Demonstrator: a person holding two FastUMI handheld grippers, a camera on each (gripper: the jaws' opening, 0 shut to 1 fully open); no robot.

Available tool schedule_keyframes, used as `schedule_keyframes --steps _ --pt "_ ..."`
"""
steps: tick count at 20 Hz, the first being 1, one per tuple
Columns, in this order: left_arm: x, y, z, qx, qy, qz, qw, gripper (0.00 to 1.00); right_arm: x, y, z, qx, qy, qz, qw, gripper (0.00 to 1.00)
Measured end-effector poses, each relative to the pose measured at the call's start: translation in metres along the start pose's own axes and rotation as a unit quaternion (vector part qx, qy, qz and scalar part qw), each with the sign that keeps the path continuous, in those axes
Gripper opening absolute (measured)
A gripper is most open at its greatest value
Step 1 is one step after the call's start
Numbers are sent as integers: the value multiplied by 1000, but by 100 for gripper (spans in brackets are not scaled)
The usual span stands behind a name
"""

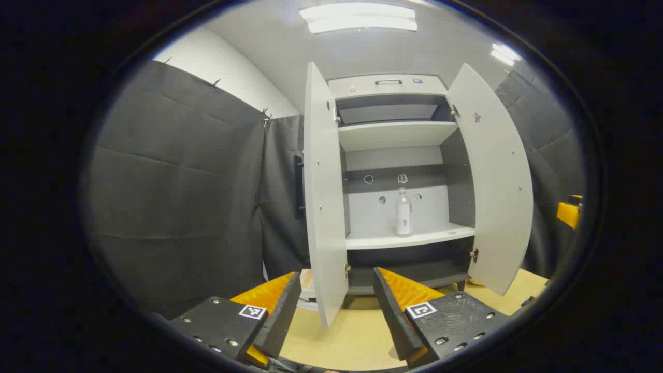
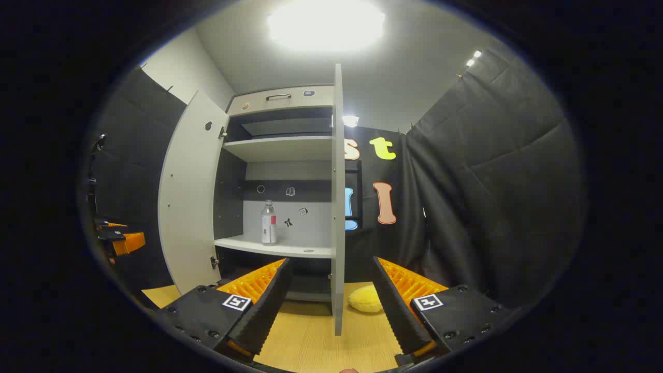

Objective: Grasp the bottle in the cabinet with the left hand and place it on the coaster, then close the right door with the right hand and the left door with the left hand.

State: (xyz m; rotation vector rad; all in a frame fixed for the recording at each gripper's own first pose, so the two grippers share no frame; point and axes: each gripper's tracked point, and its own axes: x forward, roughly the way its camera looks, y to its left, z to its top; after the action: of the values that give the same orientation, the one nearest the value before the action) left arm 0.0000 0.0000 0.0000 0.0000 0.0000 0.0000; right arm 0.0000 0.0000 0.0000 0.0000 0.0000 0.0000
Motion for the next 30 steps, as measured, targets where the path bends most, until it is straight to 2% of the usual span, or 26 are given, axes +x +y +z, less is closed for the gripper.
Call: schedule_keyframes --steps 1,2,15,30 --pt "1 -2 1 0 0 -1 1000 85 1 -3 -1 2 0 -2 1000 98" --pt "2 -3 0 0 1 -2 1000 82 1 -5 -1 5 1 -3 1000 98" --pt "15 -7 3 12 -2 -10 1000 82 11 -11 -12 12 12 -10 1000 98" --pt "4 1 5 7 -7 -5 1000 82 10 -13 -8 21 5 -20 1000 98"
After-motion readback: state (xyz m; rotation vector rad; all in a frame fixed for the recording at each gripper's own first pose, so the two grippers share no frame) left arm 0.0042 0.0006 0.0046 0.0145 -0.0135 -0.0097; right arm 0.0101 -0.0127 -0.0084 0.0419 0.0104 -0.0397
